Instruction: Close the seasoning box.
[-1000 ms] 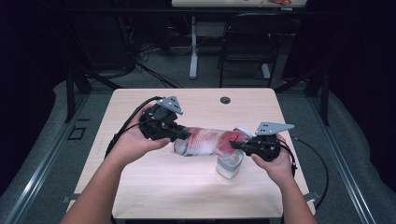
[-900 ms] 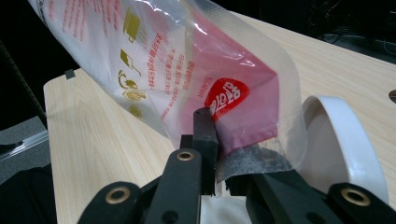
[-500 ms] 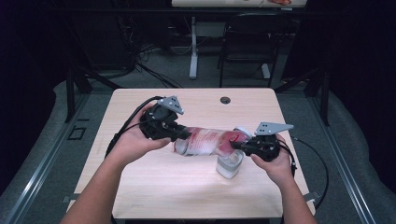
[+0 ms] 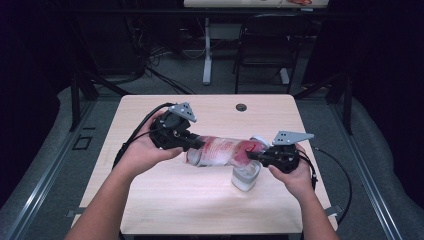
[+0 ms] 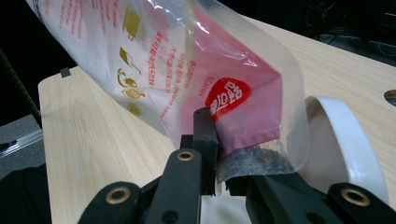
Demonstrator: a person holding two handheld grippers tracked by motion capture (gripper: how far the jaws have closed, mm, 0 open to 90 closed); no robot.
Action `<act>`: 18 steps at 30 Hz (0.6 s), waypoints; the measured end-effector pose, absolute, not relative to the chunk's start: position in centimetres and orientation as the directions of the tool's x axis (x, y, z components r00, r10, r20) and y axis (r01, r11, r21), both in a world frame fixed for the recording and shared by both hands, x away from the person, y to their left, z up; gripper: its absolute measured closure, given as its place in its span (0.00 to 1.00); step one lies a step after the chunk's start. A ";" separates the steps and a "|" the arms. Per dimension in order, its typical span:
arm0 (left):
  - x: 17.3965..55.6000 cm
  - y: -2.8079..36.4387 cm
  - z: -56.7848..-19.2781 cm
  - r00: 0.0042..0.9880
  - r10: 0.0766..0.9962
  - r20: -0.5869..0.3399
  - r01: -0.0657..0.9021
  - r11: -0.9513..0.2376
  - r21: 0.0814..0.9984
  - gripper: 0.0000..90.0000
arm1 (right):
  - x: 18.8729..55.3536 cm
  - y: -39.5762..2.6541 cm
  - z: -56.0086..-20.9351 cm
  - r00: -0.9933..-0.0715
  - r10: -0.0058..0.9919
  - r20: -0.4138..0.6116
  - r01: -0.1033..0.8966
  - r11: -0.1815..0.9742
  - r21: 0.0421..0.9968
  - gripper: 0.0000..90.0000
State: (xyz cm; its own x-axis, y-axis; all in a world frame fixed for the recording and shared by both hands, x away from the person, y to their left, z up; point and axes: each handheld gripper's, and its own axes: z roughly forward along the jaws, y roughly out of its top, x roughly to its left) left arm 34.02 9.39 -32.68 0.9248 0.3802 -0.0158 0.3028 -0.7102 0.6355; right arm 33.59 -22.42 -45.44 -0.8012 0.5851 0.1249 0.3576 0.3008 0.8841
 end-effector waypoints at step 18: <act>34.1 9.3 -32.6 0.925 0.379 -0.013 0.301 -0.716 0.630 0.89 | 33.6 -22.4 -45.4 -0.800 0.587 0.124 0.358 0.302 0.884 0.96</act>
